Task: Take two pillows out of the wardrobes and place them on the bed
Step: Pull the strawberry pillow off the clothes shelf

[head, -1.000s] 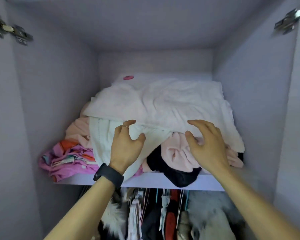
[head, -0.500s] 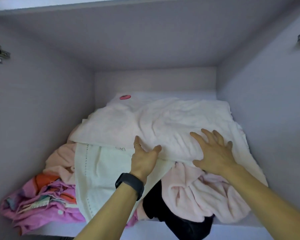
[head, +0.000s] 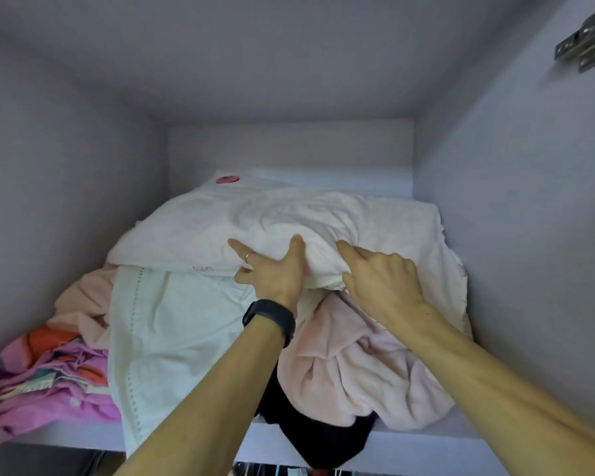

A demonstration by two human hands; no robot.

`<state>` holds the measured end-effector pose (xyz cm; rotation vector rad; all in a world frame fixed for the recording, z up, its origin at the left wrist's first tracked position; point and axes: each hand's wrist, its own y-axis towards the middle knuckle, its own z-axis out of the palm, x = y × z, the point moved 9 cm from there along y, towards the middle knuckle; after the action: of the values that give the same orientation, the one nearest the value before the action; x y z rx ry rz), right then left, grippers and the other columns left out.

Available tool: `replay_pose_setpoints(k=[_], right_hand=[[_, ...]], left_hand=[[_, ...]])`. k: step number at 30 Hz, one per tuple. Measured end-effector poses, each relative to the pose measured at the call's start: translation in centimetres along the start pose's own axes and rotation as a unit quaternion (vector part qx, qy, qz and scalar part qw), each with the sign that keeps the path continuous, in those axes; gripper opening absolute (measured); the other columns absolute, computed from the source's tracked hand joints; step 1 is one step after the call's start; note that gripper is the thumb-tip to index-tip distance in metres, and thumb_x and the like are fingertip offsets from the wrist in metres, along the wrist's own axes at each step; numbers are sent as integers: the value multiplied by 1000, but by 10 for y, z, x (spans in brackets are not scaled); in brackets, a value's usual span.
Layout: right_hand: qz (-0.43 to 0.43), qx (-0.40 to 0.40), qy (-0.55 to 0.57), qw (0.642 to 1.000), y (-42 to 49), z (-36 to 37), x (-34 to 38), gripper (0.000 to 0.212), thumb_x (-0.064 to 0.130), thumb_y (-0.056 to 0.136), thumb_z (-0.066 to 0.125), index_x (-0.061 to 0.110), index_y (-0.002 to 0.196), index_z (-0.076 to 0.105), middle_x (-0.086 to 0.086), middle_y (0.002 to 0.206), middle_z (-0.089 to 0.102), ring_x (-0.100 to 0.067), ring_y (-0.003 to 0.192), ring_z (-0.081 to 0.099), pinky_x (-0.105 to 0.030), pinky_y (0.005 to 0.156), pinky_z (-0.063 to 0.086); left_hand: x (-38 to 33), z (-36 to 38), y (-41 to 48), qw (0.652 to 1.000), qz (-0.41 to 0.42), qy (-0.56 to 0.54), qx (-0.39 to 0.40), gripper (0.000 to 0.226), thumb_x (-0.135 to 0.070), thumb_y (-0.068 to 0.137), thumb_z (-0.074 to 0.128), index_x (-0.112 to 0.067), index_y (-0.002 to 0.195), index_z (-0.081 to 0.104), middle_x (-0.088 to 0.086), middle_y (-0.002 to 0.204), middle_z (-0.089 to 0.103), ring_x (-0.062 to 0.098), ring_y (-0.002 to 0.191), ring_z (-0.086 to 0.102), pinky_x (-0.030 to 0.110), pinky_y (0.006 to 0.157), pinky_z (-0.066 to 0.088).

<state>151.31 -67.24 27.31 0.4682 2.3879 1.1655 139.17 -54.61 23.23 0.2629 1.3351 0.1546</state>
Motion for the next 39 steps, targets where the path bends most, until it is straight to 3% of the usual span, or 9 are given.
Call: replay_pose_setpoints(k=[5,9,10,13,16,22,29,32,39], right_hand=[[-55,28,-6,998,-17,-50,56,49,28,94,57,16,140,45,0,104,72,-33,85,68,-29,54,25],[-59,54,2,997,-41,-95,121,52,26,36,85,9,84,76,1,47,60,-21,37,58,-21,49,14],[-72,56,9,996,-48,-109,141,48,25,38,82,9,83,77,-1,50,62,-21,40,61,-22,49,16],[-143,140,61,978,-81,-114,209,38,16,88,58,7,125,61,-9,108,69,-28,98,69,-29,59,30],[-141,174,117,968,-94,-101,241,33,35,101,48,15,124,59,-9,119,64,-30,109,62,-32,66,31],[-115,153,215,958,-76,-66,214,40,57,94,49,37,129,53,3,128,51,-24,120,47,-35,90,42],[47,166,243,955,9,-27,102,62,70,91,45,42,146,39,8,156,35,-25,143,26,-42,116,27],[118,229,284,924,41,6,56,76,80,87,38,44,153,26,3,162,29,-34,146,28,-49,115,31],[170,305,446,824,72,65,47,99,88,79,44,37,159,17,7,163,27,-25,149,30,-34,113,29]], left_hand=[[-28,-52,4,999,40,-11,-12,105,-25,75,76,-36,158,12,15,151,23,31,104,55,51,95,55],[-39,-116,3,998,64,4,27,108,-24,68,75,-34,158,15,-5,142,43,25,117,61,48,95,56],[-40,-134,2,997,64,15,36,104,-19,73,74,-33,158,16,-8,135,49,23,114,63,47,93,57],[-27,-187,5,995,55,52,68,94,-6,84,69,-29,159,16,-8,118,62,17,96,66,37,84,59],[6,-231,1,995,-2,71,70,100,-7,79,73,-29,159,16,-1,135,58,25,112,63,43,95,55],[32,-246,-10,995,-27,65,69,85,-16,86,63,-30,158,19,-1,146,47,28,126,53,48,106,47],[10,-228,13,991,-16,131,-3,101,-75,64,53,-44,154,21,7,165,19,31,148,29,48,119,28],[7,-219,27,979,-23,202,-22,107,-87,63,44,-43,155,12,9,163,28,33,151,19,48,122,22],[10,-202,31,951,-39,295,-87,116,-91,65,55,-47,155,-4,24,162,13,40,149,14,45,120,20]])
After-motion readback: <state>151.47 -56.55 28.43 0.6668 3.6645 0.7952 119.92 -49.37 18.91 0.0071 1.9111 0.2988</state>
